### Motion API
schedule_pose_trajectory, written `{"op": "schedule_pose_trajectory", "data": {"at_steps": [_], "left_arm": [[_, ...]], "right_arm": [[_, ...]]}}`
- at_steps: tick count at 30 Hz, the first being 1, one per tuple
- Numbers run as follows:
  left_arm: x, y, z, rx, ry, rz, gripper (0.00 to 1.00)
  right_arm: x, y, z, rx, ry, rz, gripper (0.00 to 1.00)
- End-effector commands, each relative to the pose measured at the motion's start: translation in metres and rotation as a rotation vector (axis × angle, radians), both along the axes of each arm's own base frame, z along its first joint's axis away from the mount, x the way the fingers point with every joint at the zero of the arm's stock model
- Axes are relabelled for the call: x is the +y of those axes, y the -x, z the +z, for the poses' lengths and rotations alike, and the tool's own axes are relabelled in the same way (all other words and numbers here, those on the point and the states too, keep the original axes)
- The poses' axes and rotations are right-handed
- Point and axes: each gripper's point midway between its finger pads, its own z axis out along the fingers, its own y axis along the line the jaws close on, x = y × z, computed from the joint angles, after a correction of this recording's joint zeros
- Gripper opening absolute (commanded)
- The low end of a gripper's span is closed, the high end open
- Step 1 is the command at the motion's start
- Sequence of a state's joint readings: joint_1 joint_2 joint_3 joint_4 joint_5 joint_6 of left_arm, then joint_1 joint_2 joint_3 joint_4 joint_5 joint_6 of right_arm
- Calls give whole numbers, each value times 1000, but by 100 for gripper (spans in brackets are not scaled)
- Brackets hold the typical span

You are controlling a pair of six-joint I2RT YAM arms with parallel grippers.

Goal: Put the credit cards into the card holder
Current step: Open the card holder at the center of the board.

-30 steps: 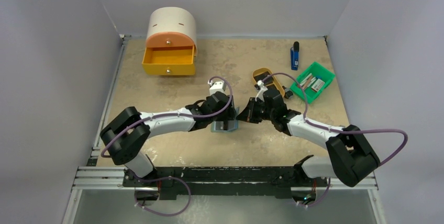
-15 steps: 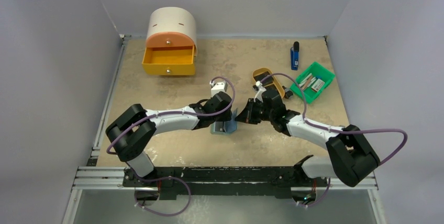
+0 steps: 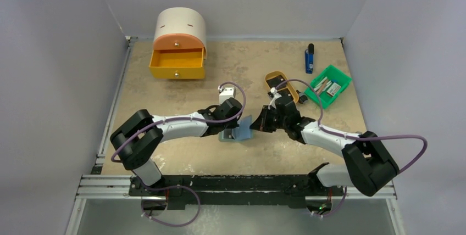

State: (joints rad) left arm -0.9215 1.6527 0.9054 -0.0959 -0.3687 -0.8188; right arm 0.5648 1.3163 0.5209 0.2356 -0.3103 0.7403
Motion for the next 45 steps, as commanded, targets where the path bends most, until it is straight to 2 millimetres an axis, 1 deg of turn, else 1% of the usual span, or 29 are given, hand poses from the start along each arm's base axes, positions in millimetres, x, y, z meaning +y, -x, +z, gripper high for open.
{"op": "schedule_pose_trajectory", "data": {"at_steps": [1,3,5,6,7,8,11,12,15,17,20,24,26,29,32,36,41,45], "left_arm": [[8,1,10,-30,-9,4,8],[8,1,10,-32,-5,4,8],[7,2,12,-32,3,3,8],[6,2,12,-32,6,2,8],[5,1,13,-34,11,1,8],[5,1,13,-31,13,2,8],[3,1,14,-31,20,3,8],[3,1,15,-30,22,4,7],[4,1,16,-31,23,9,7],[4,1,16,-34,22,12,7],[6,0,15,-33,15,20,7],[10,2,12,-30,3,29,6],[14,2,10,-29,-7,38,6],[20,3,6,-32,-29,53,5],[25,3,2,-32,-45,63,5],[25,4,-2,-27,-47,65,4],[27,5,-6,-22,-54,65,3],[39,4,-5,-40,-92,94,1]], "right_arm": [[-12,-1,-4,-18,60,-36,0],[-19,-7,0,-52,97,-63,21],[-25,-7,8,-85,114,-73,40],[-27,-7,14,-108,116,-77,46],[-29,-8,22,-134,115,-74,49],[-29,-7,29,-157,110,-66,51],[-21,-4,55,-226,63,-8,49],[-13,0,61,-233,29,31,47],[3,2,65,-201,-26,90,36],[13,0,64,-179,-66,103,30],[22,-3,52,-119,-97,96,23],[29,-6,37,-69,-118,85,21],[28,-8,32,-60,-106,74,22],[23,-9,19,-37,-63,57,26],[20,-9,7,-7,-31,38,27],[18,-9,-1,6,-27,20,32],[16,-12,-11,29,3,2,31],[10,-11,-20,48,39,-17,31]]}}
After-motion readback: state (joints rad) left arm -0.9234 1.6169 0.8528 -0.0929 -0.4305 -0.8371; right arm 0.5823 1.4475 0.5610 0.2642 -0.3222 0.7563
